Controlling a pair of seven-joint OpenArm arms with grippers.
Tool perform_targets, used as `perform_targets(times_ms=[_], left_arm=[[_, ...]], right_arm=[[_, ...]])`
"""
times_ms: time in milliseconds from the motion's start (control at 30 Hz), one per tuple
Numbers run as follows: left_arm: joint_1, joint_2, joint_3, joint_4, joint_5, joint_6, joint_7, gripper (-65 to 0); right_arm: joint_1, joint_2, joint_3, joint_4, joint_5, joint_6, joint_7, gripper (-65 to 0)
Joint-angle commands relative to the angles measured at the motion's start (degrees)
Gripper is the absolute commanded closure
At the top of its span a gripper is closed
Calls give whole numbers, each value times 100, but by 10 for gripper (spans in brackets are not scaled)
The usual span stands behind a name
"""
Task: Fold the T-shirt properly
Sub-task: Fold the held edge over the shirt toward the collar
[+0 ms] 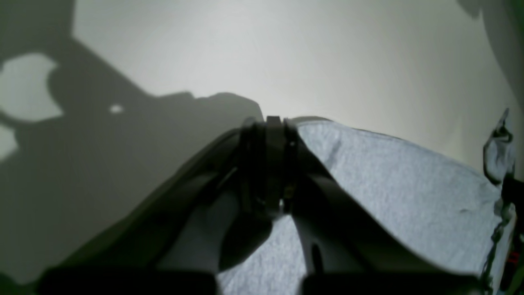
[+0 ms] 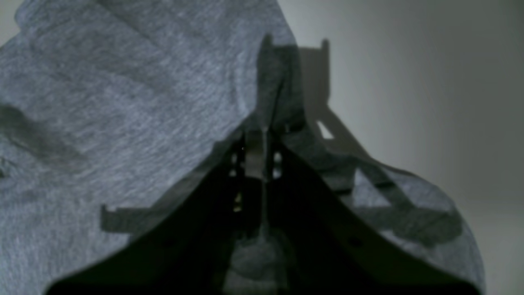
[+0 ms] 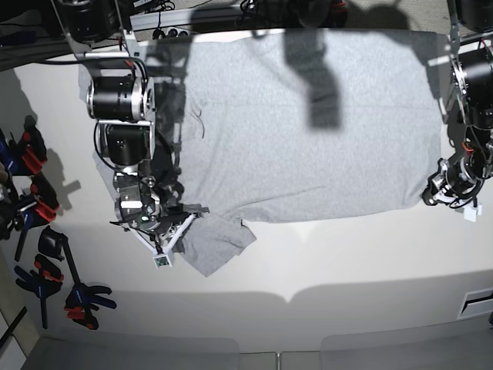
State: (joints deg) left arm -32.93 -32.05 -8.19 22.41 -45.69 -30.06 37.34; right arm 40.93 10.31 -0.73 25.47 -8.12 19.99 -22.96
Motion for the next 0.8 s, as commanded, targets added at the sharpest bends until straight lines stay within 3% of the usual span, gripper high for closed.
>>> perform_targets(times_ms=[0, 467, 500, 600, 767], left_arm=[[-249, -101, -2, 55, -129, -44, -144, 0], [-1375, -133, -2, 59, -87, -52, 420, 0], [-1397, -149, -2, 68, -90, -151, 527, 0], [-1285, -170, -2, 271, -111, -946, 846, 0], [-595, -208, -2, 1298, -435, -994, 1075, 0]], right_arm=[[286, 0, -4, 138, -24, -22, 44, 0], [1325, -28, -4, 195, 535, 238, -857, 0], [1333, -28, -4, 264, 651, 304, -946, 0], [1252, -31, -4, 713, 1161, 850, -1447, 0], [693, -28, -2, 1971, 1322, 935, -1969, 0]])
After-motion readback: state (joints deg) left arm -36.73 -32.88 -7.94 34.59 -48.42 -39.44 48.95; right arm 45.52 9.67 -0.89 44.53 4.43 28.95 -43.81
